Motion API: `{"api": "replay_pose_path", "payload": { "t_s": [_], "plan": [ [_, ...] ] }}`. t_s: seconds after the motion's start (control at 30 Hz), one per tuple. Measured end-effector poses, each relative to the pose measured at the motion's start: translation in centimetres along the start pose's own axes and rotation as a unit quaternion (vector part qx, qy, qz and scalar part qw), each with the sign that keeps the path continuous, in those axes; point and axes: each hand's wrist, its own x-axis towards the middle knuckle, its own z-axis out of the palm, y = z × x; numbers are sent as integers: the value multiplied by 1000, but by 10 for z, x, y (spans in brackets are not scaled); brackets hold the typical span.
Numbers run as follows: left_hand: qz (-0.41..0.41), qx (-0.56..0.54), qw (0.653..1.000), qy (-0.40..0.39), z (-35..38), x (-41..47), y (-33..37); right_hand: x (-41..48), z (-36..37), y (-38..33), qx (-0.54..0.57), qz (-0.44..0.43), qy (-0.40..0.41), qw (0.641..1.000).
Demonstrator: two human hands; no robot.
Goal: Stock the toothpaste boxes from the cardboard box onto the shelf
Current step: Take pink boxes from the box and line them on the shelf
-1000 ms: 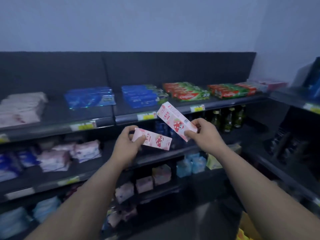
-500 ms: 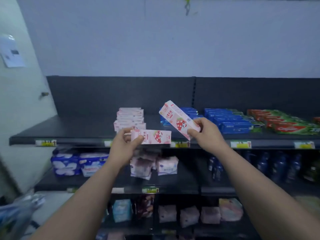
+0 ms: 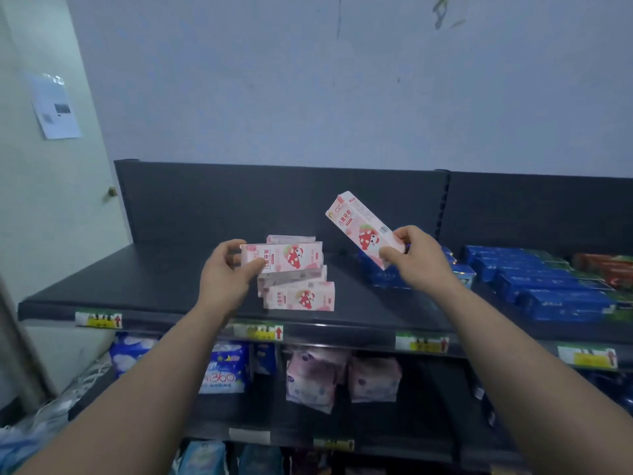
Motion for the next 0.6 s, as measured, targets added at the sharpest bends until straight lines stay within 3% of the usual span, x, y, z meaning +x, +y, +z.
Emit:
{"api": "replay_pose_path", "payload": {
  "t_s": [0.3, 0.6],
  "plan": [
    [-24, -33, 999, 28, 48, 93, -23, 112, 37, 12, -20, -37, -37, 998],
    [-55, -27, 998, -8, 71, 179, -55, 173, 72, 19, -33, -28, -56, 997]
  ]
}}
